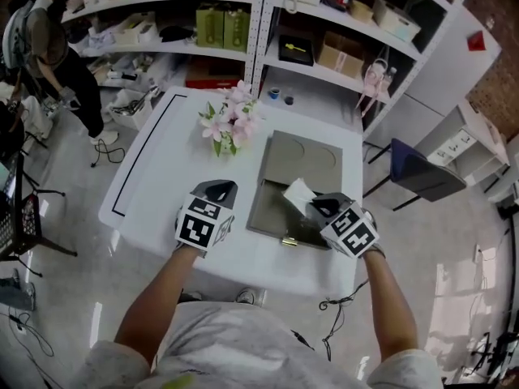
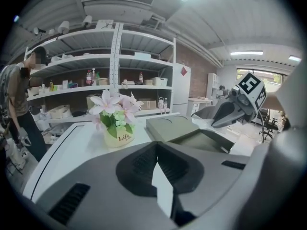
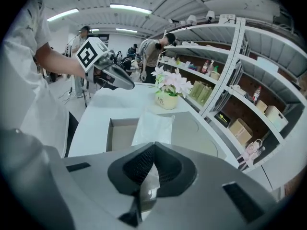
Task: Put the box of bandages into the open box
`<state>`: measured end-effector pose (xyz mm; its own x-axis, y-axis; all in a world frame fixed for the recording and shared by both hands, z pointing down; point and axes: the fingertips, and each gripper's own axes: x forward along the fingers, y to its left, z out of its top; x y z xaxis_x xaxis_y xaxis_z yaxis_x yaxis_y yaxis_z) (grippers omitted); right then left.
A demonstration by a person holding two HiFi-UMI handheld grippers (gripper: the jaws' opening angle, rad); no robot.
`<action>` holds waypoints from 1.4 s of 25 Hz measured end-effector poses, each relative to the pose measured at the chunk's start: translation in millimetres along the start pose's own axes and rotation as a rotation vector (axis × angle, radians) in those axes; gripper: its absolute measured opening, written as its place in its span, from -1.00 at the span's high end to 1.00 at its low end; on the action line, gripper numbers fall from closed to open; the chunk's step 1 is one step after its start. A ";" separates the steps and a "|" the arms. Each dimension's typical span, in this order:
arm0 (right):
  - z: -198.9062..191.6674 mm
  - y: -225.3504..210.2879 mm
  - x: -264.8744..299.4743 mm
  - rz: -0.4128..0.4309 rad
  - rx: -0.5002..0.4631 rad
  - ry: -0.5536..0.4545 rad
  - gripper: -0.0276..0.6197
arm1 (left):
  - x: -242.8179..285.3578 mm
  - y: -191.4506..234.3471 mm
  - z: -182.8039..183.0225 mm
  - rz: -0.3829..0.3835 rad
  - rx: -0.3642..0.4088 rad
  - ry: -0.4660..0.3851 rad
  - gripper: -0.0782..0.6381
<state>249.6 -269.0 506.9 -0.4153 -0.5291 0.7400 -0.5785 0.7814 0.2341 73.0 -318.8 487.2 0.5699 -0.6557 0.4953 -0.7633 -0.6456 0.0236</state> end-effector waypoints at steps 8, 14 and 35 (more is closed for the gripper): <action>-19.1 5.8 28.4 0.080 -0.071 0.056 0.90 | -11.2 6.0 -3.8 0.063 -0.035 -0.003 0.77; -31.3 13.0 47.5 0.135 -0.116 0.094 0.90 | -17.9 10.5 -8.6 0.103 -0.050 0.005 0.77; -53.0 14.9 75.4 0.191 -0.145 0.149 0.84 | -33.5 22.8 -26.1 0.181 -0.084 0.044 0.77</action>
<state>246.9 -279.7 599.6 -0.3928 -0.3217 0.8615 -0.3887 0.9071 0.1615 28.5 -301.3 493.8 0.4087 -0.7391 0.5354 -0.8759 -0.4825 0.0025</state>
